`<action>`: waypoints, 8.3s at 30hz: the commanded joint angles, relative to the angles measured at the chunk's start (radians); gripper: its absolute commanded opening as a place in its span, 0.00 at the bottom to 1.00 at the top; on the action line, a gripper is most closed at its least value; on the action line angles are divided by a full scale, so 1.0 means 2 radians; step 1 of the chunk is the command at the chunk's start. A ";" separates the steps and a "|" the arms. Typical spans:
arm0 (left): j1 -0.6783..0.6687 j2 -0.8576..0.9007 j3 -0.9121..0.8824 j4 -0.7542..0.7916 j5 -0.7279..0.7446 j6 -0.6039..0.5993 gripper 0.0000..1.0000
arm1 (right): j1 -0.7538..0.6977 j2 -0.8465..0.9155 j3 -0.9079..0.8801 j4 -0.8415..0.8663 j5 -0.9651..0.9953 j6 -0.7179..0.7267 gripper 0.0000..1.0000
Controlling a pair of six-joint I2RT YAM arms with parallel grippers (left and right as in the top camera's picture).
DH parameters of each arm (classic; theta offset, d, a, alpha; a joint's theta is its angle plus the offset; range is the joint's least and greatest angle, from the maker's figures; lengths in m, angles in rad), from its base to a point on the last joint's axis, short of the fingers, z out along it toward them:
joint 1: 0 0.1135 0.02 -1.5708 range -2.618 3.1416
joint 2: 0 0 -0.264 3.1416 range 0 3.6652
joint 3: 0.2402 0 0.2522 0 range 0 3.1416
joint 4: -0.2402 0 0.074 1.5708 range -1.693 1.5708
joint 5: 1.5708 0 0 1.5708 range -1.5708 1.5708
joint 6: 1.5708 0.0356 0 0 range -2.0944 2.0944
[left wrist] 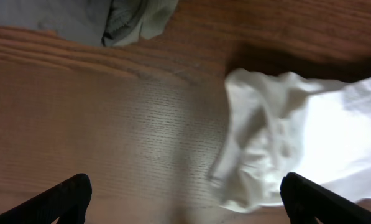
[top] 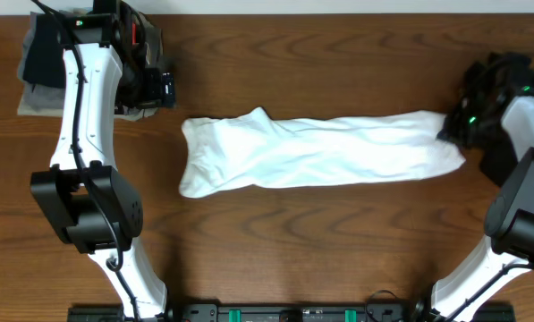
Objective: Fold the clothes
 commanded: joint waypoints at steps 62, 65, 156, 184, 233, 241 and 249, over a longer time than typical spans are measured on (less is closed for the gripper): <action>0.001 0.002 0.003 0.037 -0.002 -0.006 0.98 | 0.372 -0.004 0.144 -0.086 -0.014 -0.001 0.37; 0.001 0.002 0.003 0.038 0.001 -0.006 0.98 | 0.380 0.001 0.139 -0.092 -0.014 -0.001 0.31; 0.017 -0.052 -0.391 0.318 0.321 0.061 0.06 | 0.330 0.068 0.325 -0.163 -0.024 -0.014 0.01; 0.046 -0.112 -0.350 0.318 0.284 -0.018 0.06 | 0.288 0.068 0.093 -0.014 -0.166 0.024 0.01; -0.288 -0.154 -0.334 0.468 0.156 -0.100 0.06 | 0.323 0.152 -0.006 0.091 -0.175 0.016 0.01; -0.299 -0.129 -0.334 0.472 0.147 -0.100 0.86 | 0.303 0.152 0.000 0.098 -0.222 0.016 0.01; -0.299 -0.119 -0.334 0.480 0.147 -0.100 0.98 | 0.270 0.110 0.043 0.096 -0.282 0.013 0.01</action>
